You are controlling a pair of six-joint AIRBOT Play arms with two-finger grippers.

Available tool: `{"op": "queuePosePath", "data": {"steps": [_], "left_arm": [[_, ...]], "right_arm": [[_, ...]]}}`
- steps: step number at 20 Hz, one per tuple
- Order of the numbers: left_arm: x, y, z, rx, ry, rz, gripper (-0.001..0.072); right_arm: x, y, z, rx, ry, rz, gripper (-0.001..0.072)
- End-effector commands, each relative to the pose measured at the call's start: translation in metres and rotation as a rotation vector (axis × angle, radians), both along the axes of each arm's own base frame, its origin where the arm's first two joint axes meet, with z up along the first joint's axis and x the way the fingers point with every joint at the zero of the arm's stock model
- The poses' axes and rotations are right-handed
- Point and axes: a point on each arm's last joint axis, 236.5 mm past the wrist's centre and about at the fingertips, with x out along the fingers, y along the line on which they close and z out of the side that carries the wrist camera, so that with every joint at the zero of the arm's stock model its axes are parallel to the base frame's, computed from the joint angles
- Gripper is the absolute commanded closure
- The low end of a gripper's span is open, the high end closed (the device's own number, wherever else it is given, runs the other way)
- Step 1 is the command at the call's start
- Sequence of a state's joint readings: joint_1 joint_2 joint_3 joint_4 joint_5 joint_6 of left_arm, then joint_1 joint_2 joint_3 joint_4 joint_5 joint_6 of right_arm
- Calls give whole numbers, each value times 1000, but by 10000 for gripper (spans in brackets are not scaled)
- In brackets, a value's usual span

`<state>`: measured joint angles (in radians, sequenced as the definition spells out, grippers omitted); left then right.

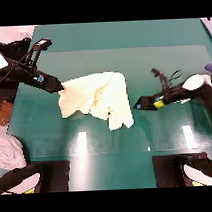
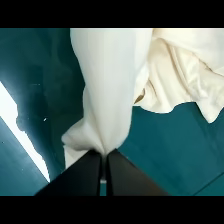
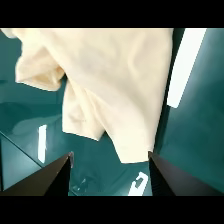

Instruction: Fold the shirts.

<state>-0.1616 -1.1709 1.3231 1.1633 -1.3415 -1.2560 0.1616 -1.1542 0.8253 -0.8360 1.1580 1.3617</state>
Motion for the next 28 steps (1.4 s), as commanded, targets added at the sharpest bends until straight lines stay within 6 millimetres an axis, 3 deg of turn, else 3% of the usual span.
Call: {"op": "queuePosePath", "data": {"steps": [1, 6, 7, 8, 9, 10, 11, 14, 19, 20, 21, 22, 28], "left_arm": [[-3, 1, 5, 5, 3, -4, 680], [-5, 1, 4, 7, 11, -8, 680], [-7, 2, 3, 9, 17, -11, 680], [-8, 2, 3, 10, 21, -13, 680], [-8, 2, 3, 10, 23, -14, 680], [-8, 2, 3, 10, 22, -13, 679], [-8, 2, 3, 10, 22, -13, 679], [-8, 2, 3, 10, 24, -14, 680], [-8, 2, 3, 10, 24, -14, 680], [-9, 2, 3, 11, 25, -15, 679], [-9, 2, 3, 11, 26, -15, 680], [-9, 2, 2, 11, 28, -16, 680], [-13, 2, 1, 15, 40, -24, 680]], "right_arm": [[-23, 18, -56, -50, 88, 31, 183], [-38, 36, -85, -83, 139, 88, 217], [-37, 37, -86, -86, 134, 90, 270], [-35, 37, -84, -84, 123, 86, 379], [-32, 37, -81, -84, 105, 83, 551], [-28, 36, -77, -86, 77, 78, 676], [-22, 34, -71, -92, 35, 72, 694], [-7, 25, -52, -121, -86, 62, 698], [-3, 16, -36, -149, -152, 59, 695], [-5, 16, -38, -151, -141, 64, 618], [-7, 16, -42, -152, -121, 68, 371], [-10, 18, -48, -148, -90, 69, 265], [-27, 36, -82, -119, 66, 72, 267]]}}
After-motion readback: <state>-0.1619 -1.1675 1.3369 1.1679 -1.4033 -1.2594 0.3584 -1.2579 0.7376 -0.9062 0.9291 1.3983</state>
